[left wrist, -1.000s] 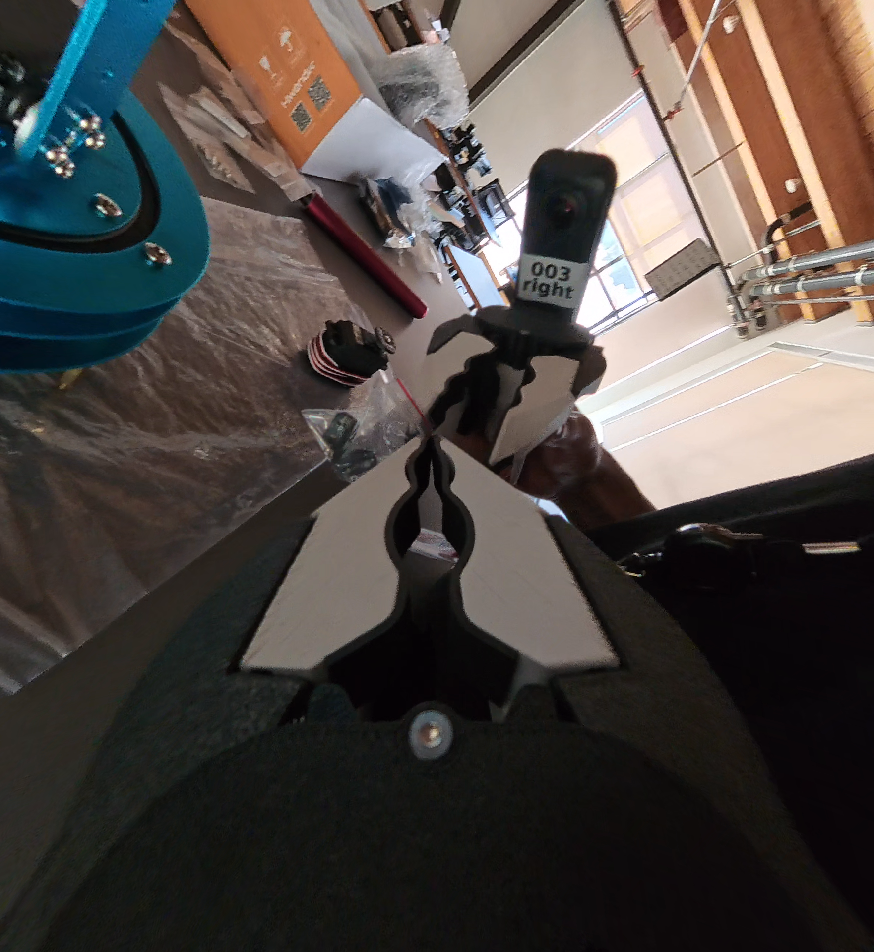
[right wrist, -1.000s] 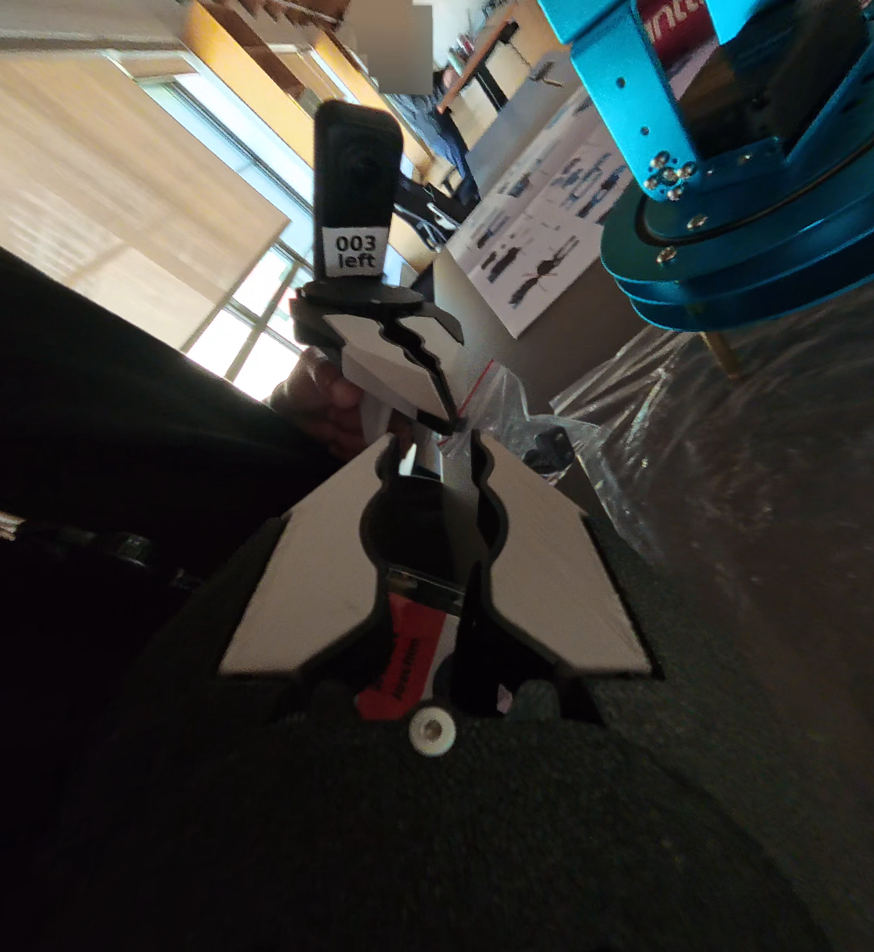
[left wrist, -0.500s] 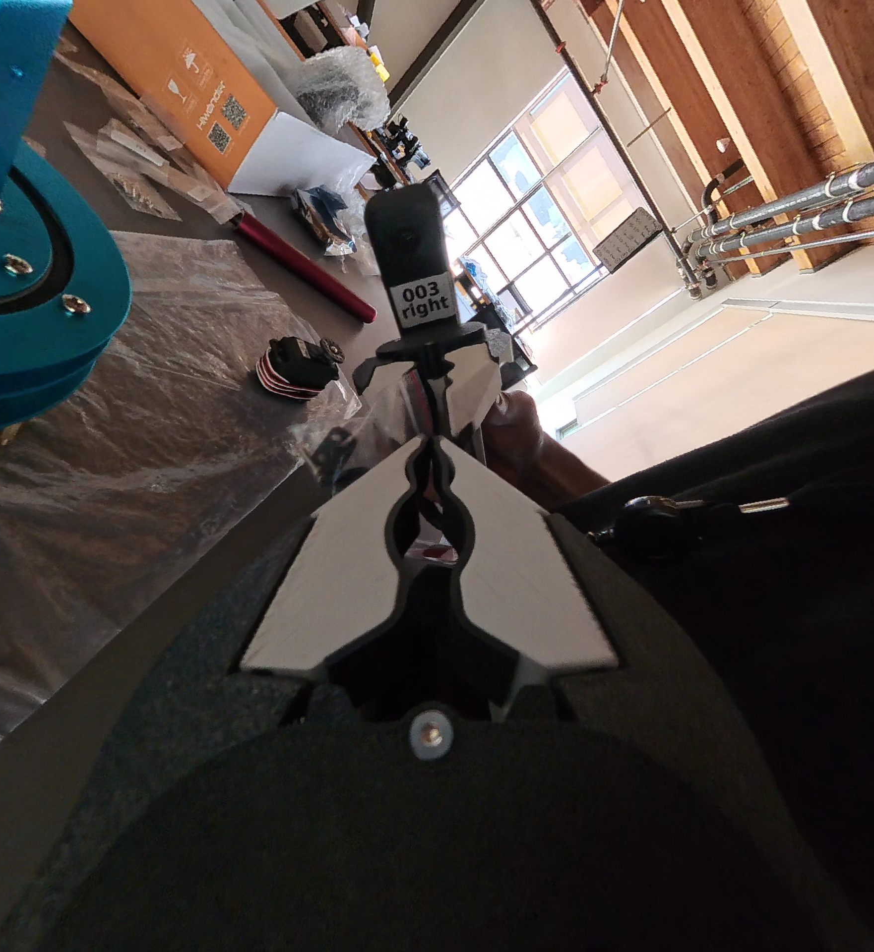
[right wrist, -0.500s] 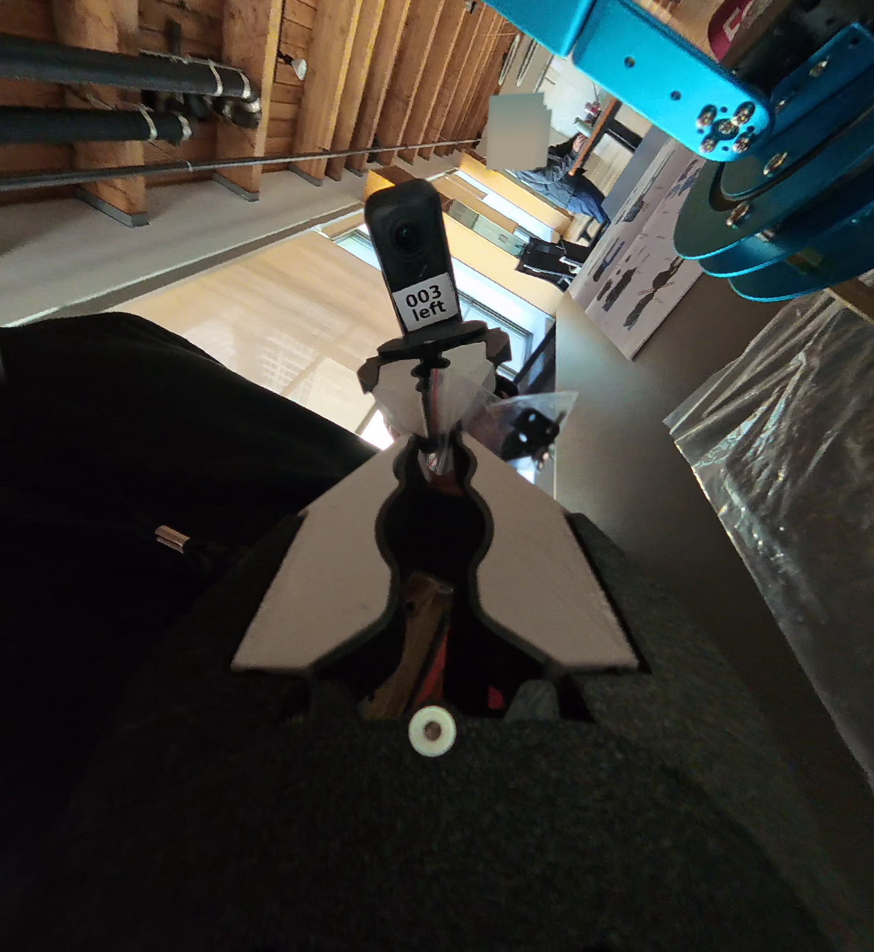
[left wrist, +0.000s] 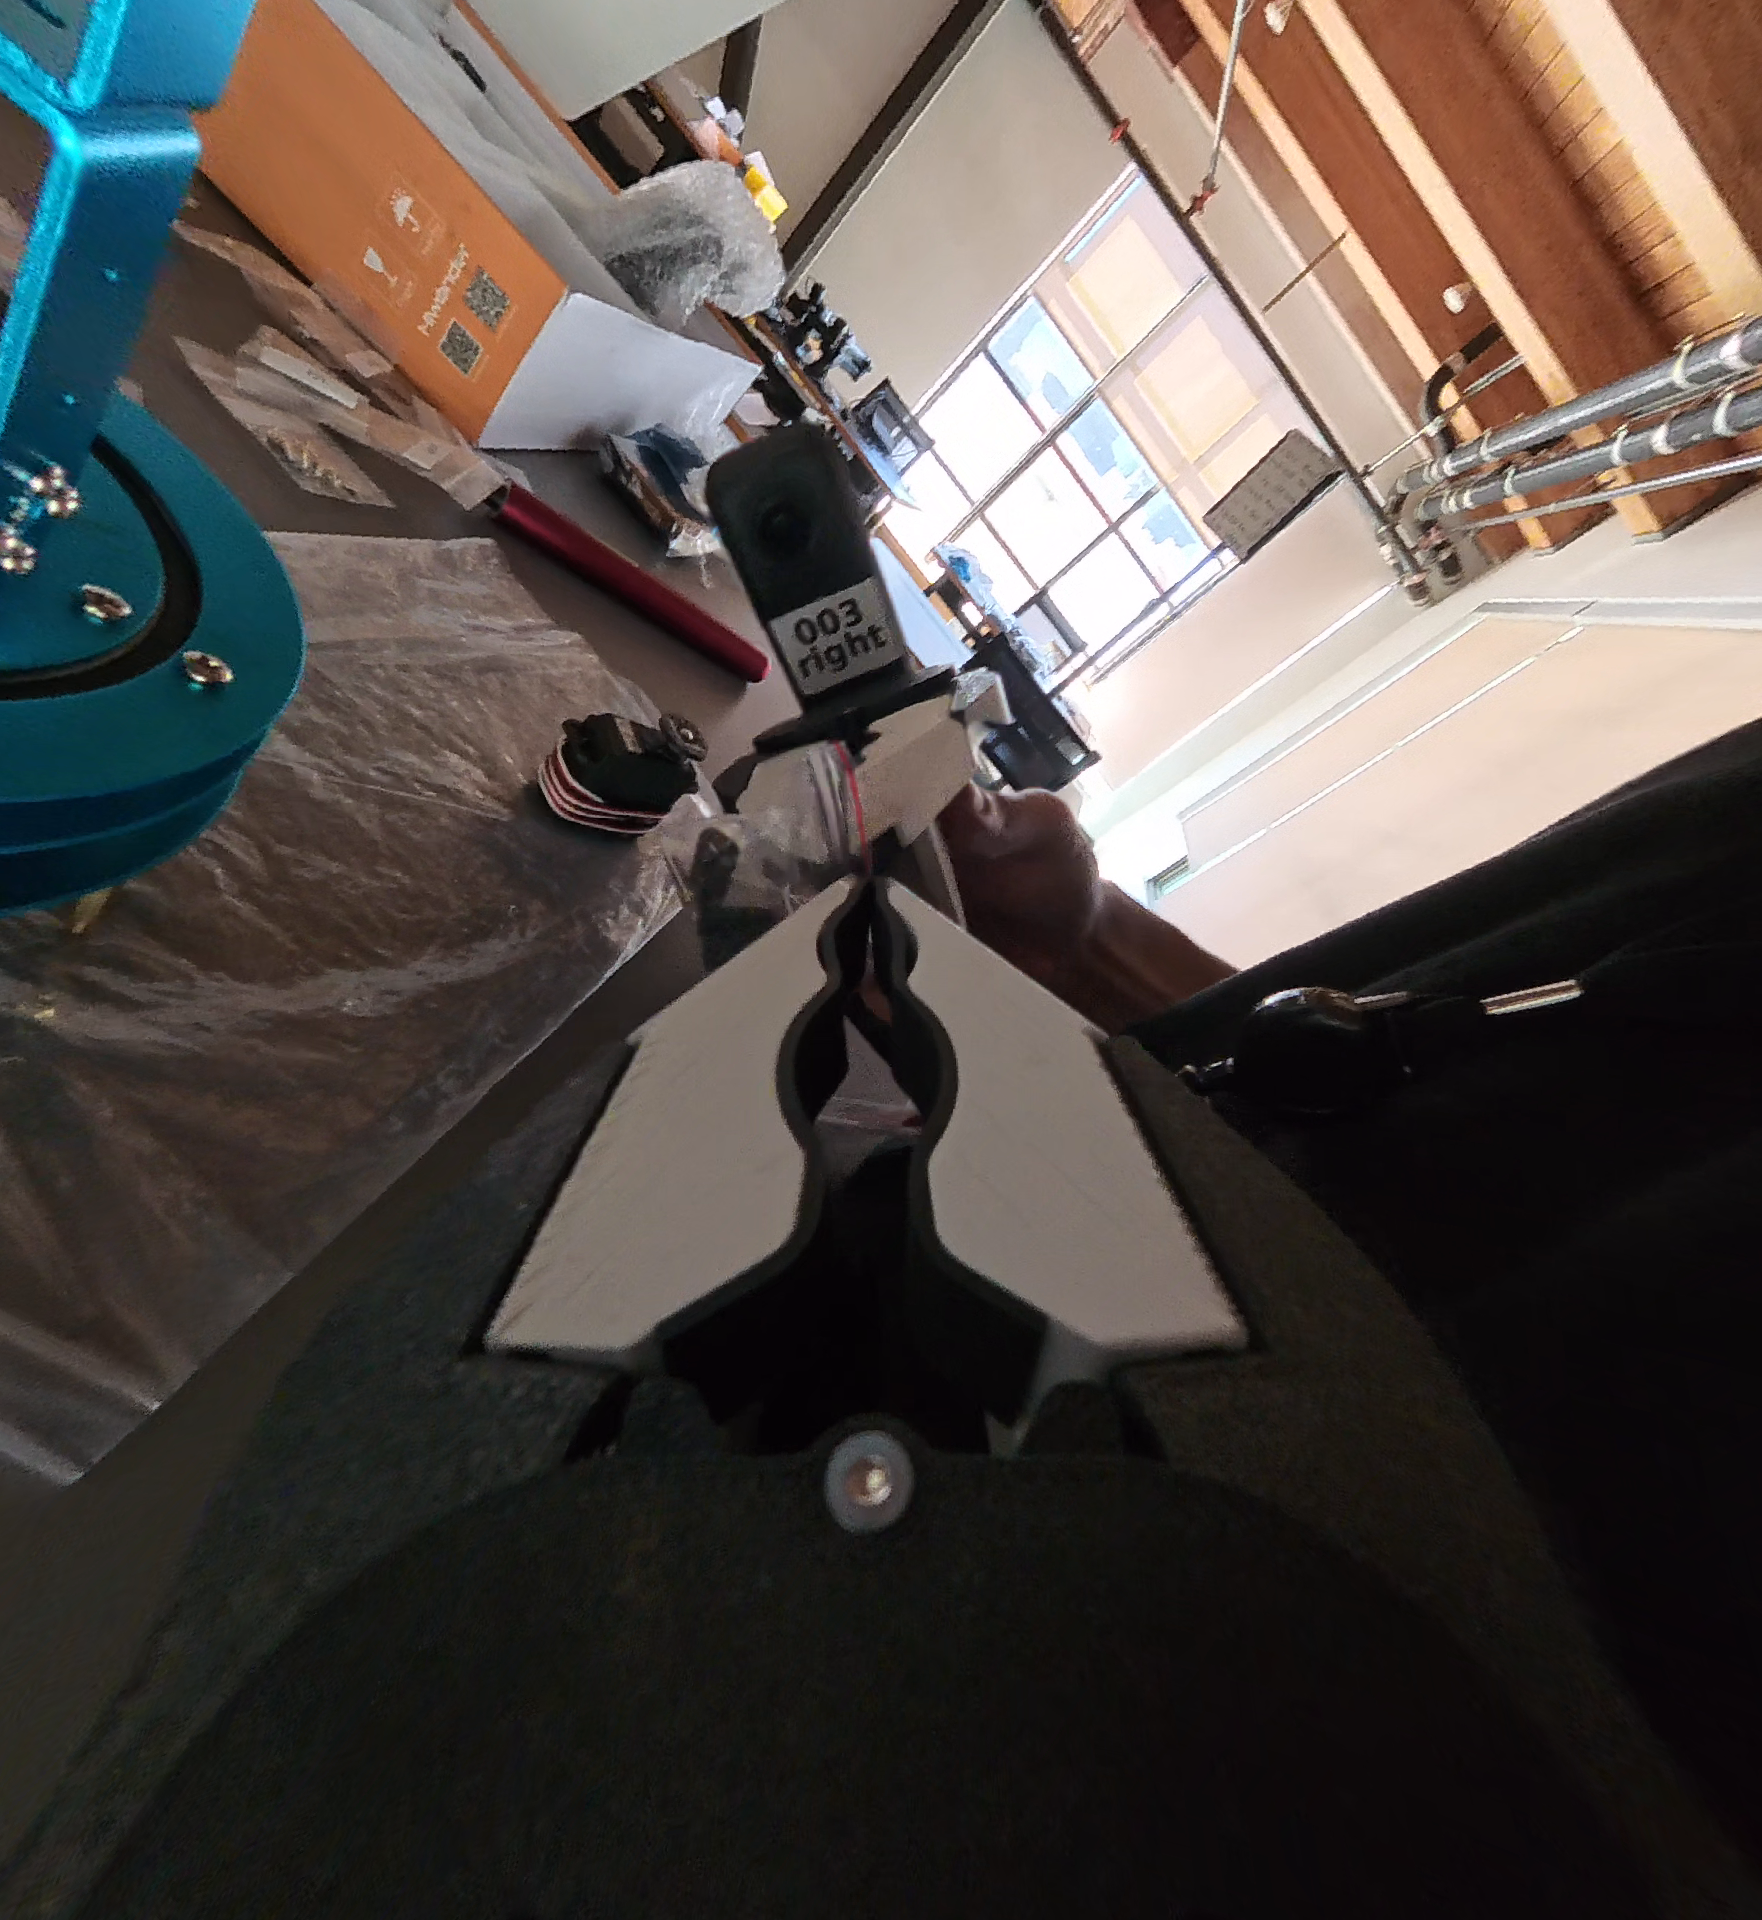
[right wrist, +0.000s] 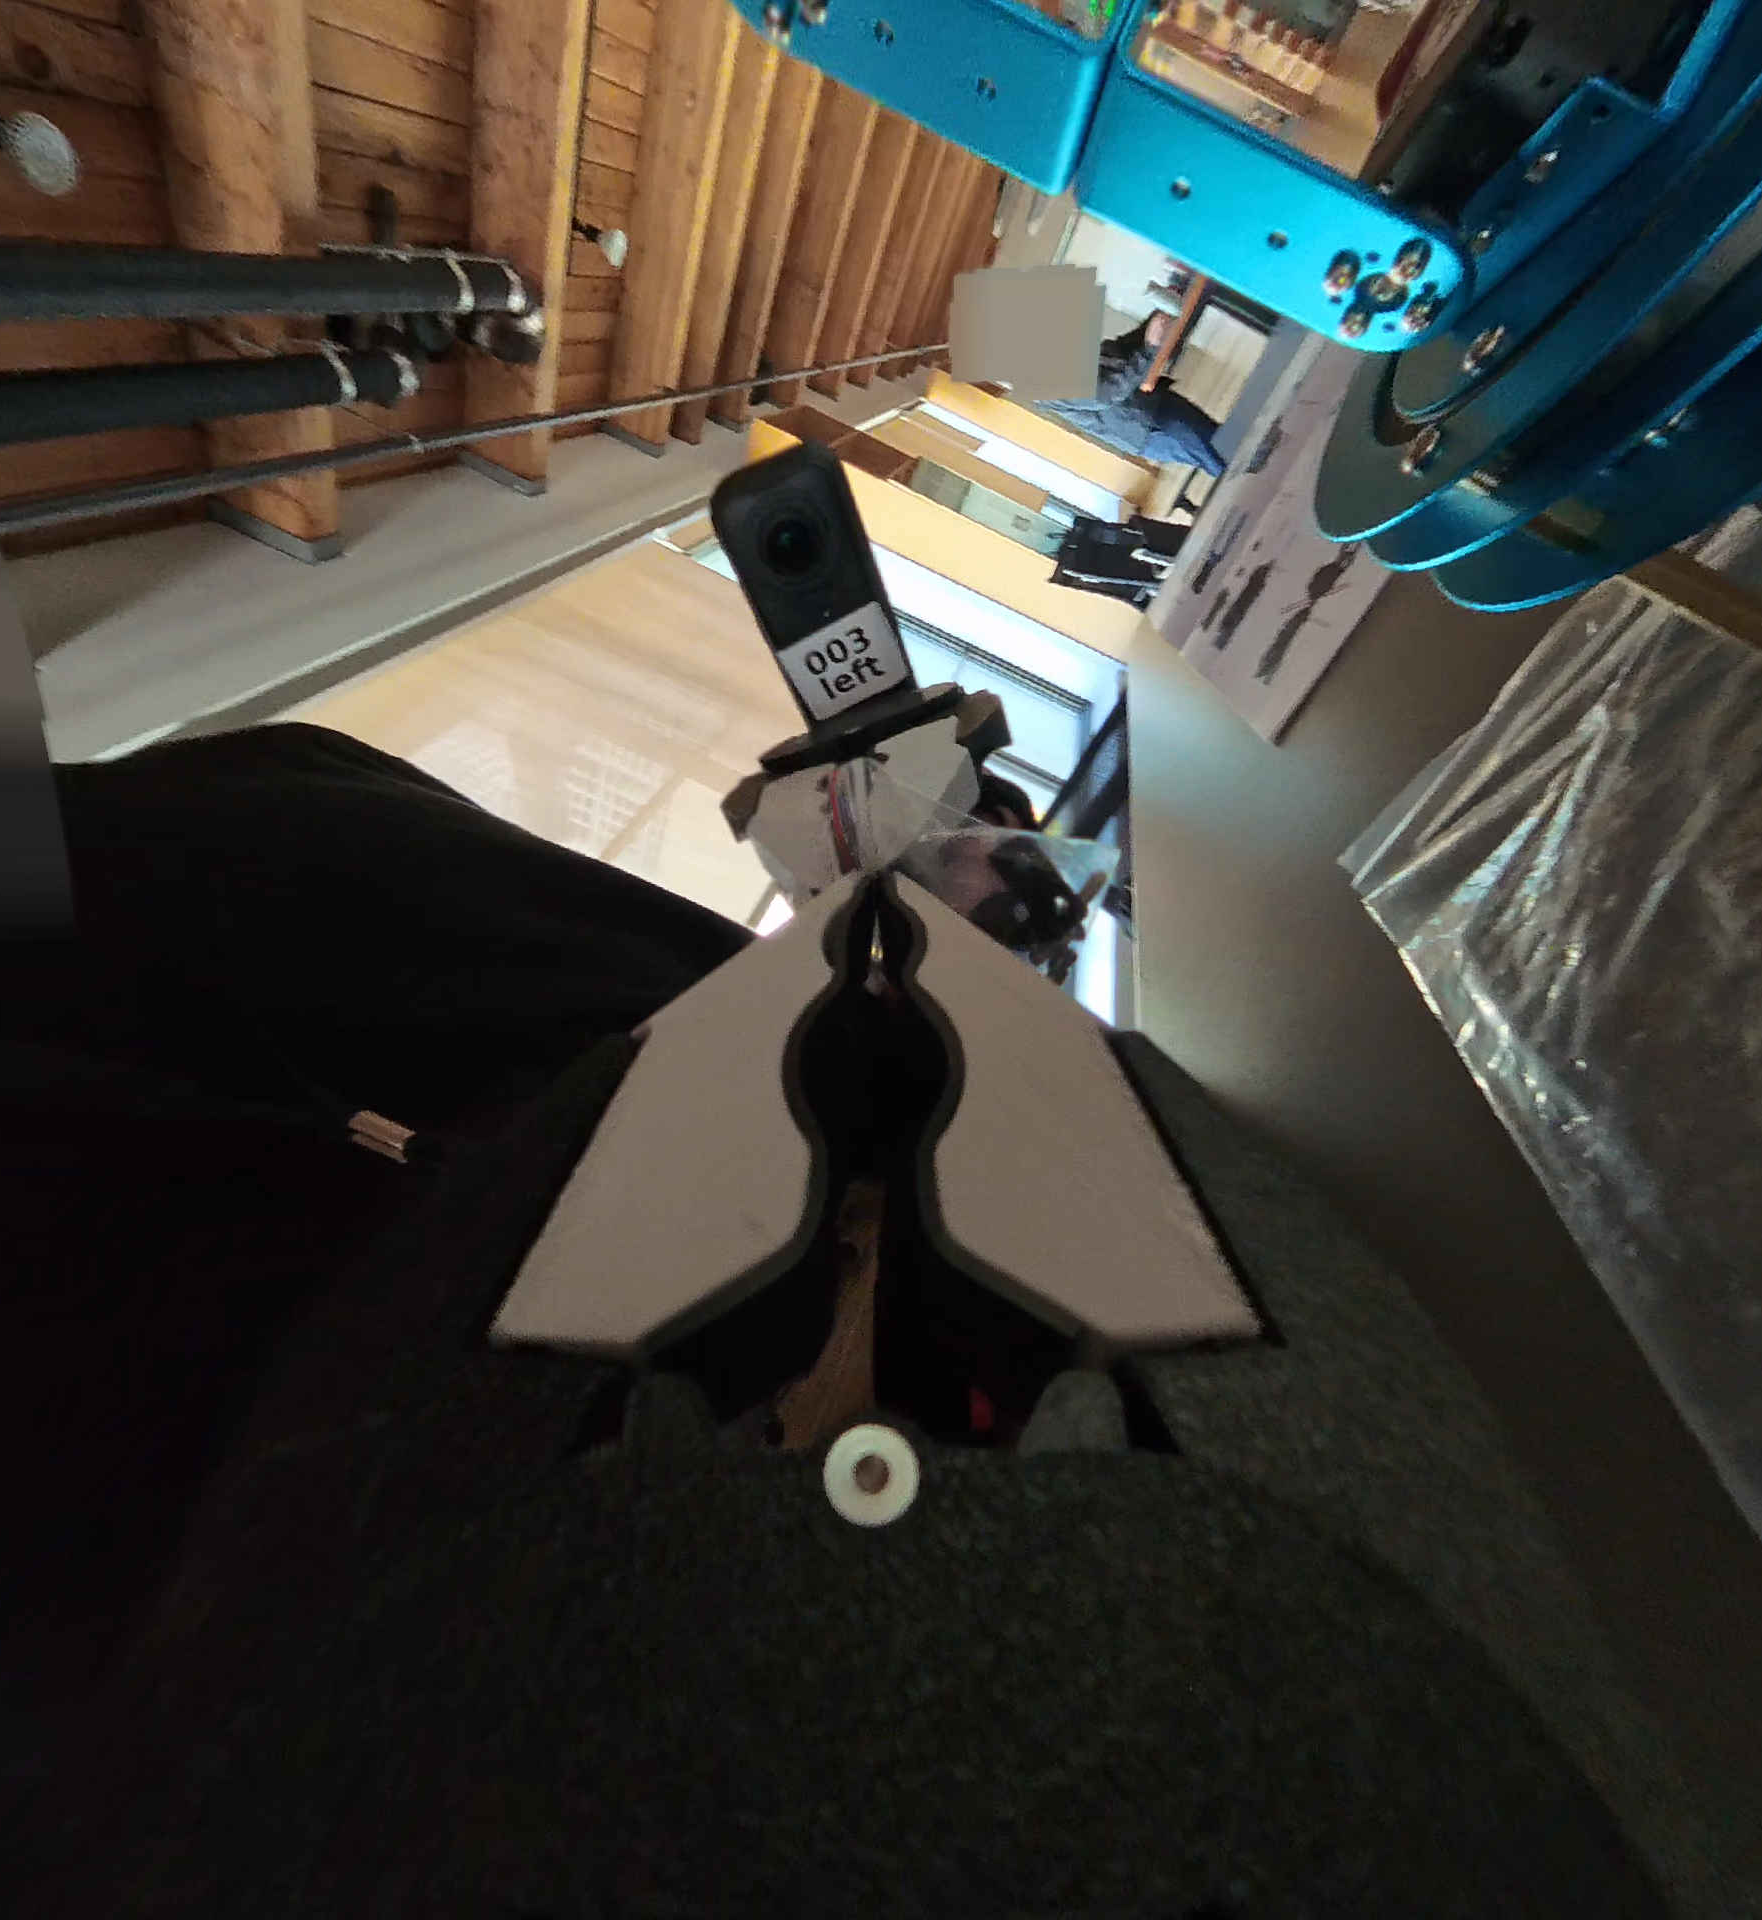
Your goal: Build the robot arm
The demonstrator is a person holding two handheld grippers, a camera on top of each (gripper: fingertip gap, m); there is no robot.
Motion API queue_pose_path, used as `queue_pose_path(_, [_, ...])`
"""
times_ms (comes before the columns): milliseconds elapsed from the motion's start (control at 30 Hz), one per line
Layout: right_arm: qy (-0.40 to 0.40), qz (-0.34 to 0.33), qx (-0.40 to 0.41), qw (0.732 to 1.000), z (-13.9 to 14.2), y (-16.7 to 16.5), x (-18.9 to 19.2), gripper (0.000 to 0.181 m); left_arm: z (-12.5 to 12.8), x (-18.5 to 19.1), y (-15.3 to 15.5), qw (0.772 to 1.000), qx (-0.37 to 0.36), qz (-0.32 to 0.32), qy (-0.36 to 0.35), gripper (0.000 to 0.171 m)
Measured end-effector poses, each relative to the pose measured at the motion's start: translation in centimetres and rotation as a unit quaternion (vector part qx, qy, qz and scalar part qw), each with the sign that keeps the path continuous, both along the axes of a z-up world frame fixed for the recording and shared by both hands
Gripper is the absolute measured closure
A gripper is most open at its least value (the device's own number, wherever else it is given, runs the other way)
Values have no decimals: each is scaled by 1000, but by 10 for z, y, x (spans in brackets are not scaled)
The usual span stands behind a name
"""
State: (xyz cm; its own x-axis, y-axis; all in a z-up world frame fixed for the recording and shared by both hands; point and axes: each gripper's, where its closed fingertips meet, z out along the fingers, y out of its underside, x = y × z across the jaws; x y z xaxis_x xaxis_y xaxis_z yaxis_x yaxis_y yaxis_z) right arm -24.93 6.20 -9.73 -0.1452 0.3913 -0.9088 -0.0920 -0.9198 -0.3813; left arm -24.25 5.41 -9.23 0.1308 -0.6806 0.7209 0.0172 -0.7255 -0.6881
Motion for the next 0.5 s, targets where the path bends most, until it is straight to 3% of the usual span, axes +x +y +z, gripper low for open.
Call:
queue_pose_path(133, [-138,-44,57,988,-22,8,0,180,-22,-3,10,997,8,43,71,171])
queue_pose_path(267, [-323,-102,89,937,-57,19,12,181,-50,-8,19,985,-2,96,146,171])
queue_pose_path(367, [-358,-153,65,919,-67,29,32,181,-62,-19,26,979,-20,117,166,171])
queue_pose_path(500, [-339,-140,53,929,-62,23,33,181,-57,-17,25,985,-25,94,141,171])
